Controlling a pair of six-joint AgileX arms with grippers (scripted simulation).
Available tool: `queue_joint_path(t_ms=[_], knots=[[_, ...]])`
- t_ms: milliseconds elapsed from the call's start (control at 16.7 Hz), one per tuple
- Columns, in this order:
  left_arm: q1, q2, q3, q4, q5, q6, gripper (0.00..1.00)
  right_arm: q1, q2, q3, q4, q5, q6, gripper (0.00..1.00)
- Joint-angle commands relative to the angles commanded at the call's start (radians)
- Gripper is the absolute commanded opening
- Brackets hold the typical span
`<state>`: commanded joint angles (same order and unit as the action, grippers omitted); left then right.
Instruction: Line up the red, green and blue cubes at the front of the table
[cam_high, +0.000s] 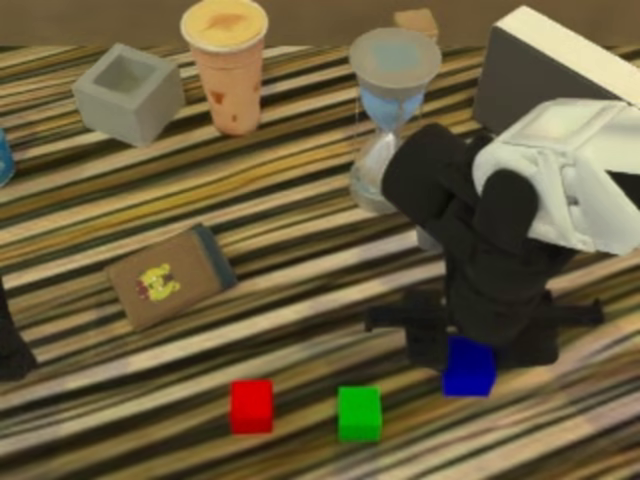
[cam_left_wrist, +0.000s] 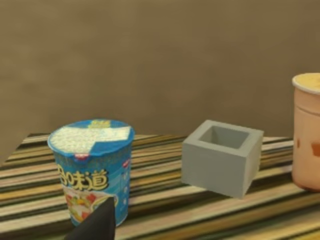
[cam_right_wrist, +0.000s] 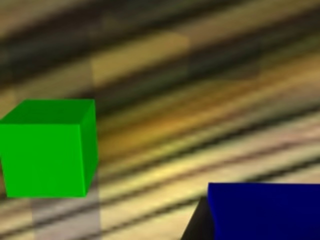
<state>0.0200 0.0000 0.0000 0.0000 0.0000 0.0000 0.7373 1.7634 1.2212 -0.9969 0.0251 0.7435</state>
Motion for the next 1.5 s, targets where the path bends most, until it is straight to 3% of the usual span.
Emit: queue_joint_path(t_ms=[420, 720, 1500], knots=[[0.0, 0.0, 0.0, 0.0, 0.0, 0.0, 1.0, 0.007, 0.087, -0.14, 0.226, 0.001, 0.005, 0.0], [0.0, 0.0, 0.0, 0.0, 0.0, 0.0, 1.0, 0.008, 0.1, -0.159, 0.257, 0.003, 0.006, 0.0], [0.0, 0.0, 0.0, 0.0, 0.0, 0.0, 1.0, 0.008, 0.1, -0.159, 0.257, 0.003, 0.006, 0.98]])
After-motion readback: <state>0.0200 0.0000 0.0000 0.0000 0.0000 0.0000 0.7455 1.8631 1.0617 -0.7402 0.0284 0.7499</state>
